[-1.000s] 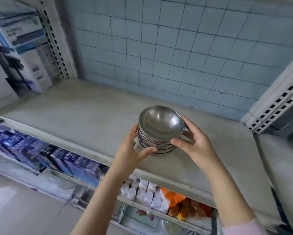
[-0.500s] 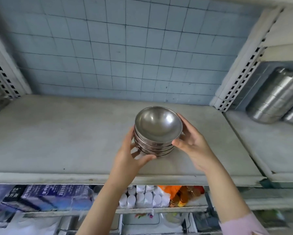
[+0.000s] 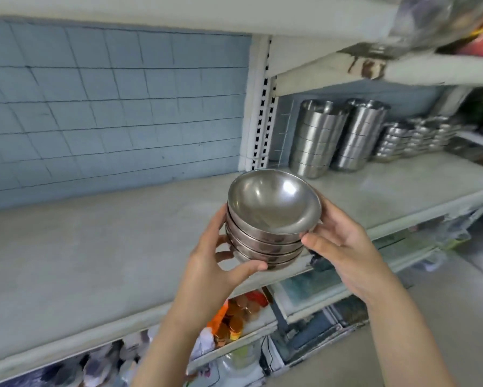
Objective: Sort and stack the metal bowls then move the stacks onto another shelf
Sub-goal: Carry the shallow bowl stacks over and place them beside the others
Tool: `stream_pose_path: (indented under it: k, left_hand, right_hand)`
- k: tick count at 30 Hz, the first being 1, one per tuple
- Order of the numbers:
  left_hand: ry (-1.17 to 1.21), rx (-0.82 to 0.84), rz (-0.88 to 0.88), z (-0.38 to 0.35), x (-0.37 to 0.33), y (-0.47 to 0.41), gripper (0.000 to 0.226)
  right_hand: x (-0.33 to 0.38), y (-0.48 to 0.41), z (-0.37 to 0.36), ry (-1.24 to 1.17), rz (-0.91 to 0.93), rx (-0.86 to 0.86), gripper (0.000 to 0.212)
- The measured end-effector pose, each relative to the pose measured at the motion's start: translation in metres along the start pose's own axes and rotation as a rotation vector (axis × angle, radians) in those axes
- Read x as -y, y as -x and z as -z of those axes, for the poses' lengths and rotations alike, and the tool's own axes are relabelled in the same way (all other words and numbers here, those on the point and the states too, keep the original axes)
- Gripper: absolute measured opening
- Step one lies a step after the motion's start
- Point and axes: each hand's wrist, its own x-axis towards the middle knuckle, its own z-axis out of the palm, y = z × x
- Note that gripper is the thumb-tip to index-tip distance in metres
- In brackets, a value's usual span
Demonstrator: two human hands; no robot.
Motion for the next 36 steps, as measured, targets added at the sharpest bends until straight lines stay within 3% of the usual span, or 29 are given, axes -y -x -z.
stream_pose_path:
  k: [9,16,21,26,31,36]
  left_hand:
    - [0.121,0.154,0.014,-0.206,-0.049,-0.019,0.096]
    - [0.136,0.189,0.045,-0.316,-0.072,-0.048,0.098]
    - [0.110,0.195,0.046,-0.375,-0.069,-0.089,0.096]
    - [0.124,0.182,0.046,-0.438,-0.052,-0.150,0.096]
    - [0.140,0.211,0.071,-0.501,-0.041,-0.221,0.111]
    - [0.107,0.247,0.104,-0.559,-0.031,-0.278,0.107]
  right_hand:
    - [0.000,0.068,0.199,0.088,0.020,-0.137,0.074]
    - [-0.017,0.077,0.317,0.116,0.008,-0.173,0.084]
    - [-0.036,0.052,0.381,0.119,0.004,-0.123,0.088]
    - [-0.062,0.004,0.450,0.139,0.006,-0.151,0.083]
    - [-0.081,-0.045,0.521,0.132,-0.013,-0.228,0.091]
    - [-0.104,-0.078,0.585,0.111,-0.006,-0.266,0.082]
